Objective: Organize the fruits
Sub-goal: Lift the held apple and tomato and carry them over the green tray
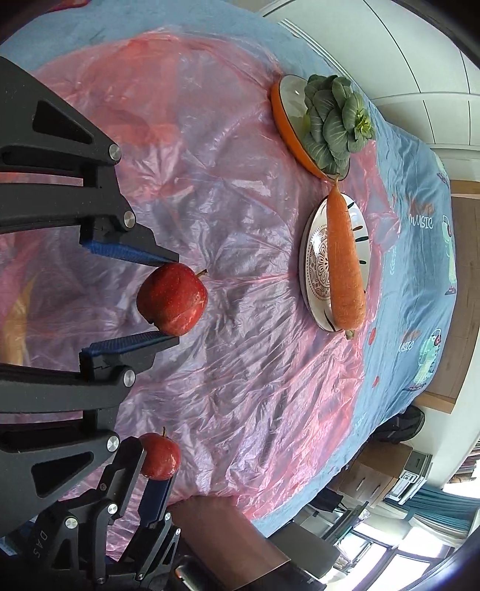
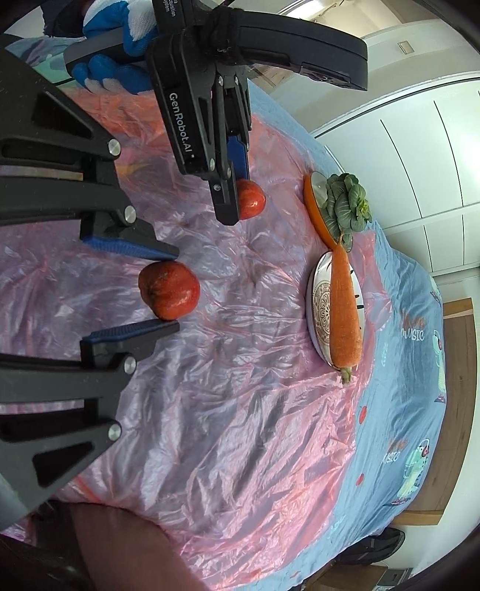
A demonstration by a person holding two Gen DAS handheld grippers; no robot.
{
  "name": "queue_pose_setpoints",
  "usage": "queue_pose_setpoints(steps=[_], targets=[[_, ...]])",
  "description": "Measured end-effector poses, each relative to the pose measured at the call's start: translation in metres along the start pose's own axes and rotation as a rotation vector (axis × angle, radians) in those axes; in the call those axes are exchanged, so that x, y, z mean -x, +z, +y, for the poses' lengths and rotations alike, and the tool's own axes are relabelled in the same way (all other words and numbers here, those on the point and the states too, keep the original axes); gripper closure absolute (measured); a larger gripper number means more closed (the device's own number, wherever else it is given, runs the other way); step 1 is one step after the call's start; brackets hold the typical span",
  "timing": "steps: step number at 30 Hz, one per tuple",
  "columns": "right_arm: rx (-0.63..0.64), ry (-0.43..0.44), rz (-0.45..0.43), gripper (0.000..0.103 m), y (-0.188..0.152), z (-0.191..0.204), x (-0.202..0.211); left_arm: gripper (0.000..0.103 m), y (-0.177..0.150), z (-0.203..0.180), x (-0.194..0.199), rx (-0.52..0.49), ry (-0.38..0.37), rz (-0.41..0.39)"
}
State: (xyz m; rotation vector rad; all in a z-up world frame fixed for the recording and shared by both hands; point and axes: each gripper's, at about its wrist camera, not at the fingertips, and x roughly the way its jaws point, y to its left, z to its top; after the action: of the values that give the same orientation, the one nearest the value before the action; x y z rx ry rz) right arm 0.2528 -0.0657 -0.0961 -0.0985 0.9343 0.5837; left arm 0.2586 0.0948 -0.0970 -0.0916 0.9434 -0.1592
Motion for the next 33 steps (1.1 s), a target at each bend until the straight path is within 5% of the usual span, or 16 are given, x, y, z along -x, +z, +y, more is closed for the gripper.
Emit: queue_pose_setpoints(steps=[19, 33], targets=[[-0.085, -0.045, 0.020, 0.071, -0.109, 0.002, 0.098, 0.072, -0.093, -0.075, 0.092, -0.054, -0.066, 0.024], [-0.250, -0.163, -0.048, 0.071, -0.180, -0.085, 0.179, 0.072, -0.117, -0.207, 0.107, -0.216, -0.198, 0.063]])
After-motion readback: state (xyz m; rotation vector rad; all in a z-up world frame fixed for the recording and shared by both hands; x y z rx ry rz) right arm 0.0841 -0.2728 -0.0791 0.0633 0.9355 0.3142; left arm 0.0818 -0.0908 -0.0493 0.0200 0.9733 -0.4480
